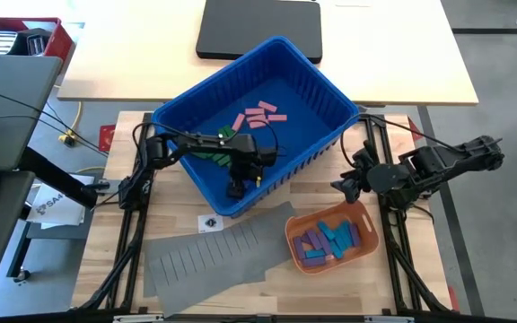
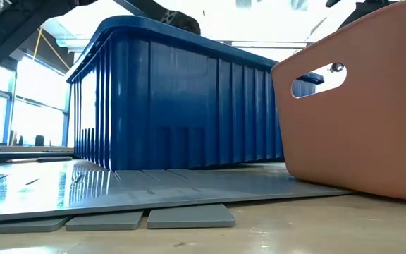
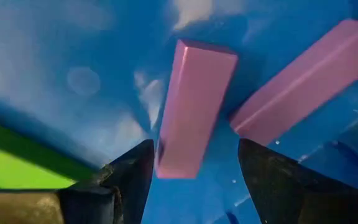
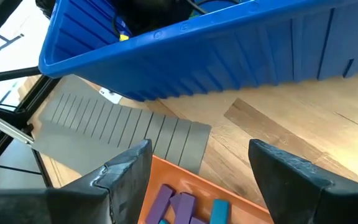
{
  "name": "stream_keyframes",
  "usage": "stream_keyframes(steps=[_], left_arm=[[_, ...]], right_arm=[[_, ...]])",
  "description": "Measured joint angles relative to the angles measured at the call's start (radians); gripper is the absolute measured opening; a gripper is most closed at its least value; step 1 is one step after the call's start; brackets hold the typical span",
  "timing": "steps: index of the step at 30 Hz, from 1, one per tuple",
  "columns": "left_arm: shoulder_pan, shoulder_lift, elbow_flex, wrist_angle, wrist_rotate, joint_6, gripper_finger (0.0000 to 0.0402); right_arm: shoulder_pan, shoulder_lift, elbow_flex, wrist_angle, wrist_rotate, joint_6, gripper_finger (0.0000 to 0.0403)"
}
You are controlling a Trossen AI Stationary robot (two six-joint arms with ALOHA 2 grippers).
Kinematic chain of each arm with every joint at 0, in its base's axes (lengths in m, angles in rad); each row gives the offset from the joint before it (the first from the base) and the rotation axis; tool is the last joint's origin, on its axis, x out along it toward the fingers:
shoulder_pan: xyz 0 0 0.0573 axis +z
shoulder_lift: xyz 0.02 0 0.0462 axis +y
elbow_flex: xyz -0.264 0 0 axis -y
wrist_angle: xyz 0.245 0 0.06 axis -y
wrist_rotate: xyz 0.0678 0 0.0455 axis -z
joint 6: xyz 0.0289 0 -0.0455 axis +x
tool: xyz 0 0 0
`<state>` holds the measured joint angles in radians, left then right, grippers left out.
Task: Sort blocks
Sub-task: Put the purple block into the orange bin
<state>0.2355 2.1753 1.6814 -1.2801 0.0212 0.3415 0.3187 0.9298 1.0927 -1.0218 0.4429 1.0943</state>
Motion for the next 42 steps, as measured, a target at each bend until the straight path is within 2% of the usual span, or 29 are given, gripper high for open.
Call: stream_keyframes(steps=[4,8,16,23,28,33,37,42], left_arm=[[-0.001,0.019,-0.032,0.034,-0.013,0.0,0.0223],[-0.001,0.022,-0.034,0.055,-0.029,0.0,0.0201],[0.012,0.017,-0.032,0.103,-0.02,0.001,0.0087],[0.043,-0.021,0.027,0.059,-0.049,0.0,0.0087],[0.073,-0.142,0.097,0.03,-0.075,-0.045,0.0087],[0.101,-0.299,0.163,0.033,-0.056,-0.099,0.0087],[0.106,-0.404,0.181,0.151,0.093,-0.175,0.0087],[0.101,-0.493,0.184,0.402,0.27,-0.389,0.0087]], right_arm=[[0.0,0.0,0.0,0.0,0.001,0.011,0.0263],[0.0,0.0,0.0,0.001,0.001,0.036,0.0263],[0.0,0.0,0.0,0.002,0.002,0.105,0.0263],[-0.001,0.0,0.0,0.111,-0.007,0.068,0.0263],[-0.059,0.007,0.0,0.194,-0.018,-0.043,0.0263],[-0.188,0.028,0.0,0.355,-0.133,-0.29,0.0263],[-0.293,0.071,0.0,0.599,-0.218,-0.533,0.0263],[-0.413,0.139,0.0,0.888,-0.335,-0.787,0.0263]])
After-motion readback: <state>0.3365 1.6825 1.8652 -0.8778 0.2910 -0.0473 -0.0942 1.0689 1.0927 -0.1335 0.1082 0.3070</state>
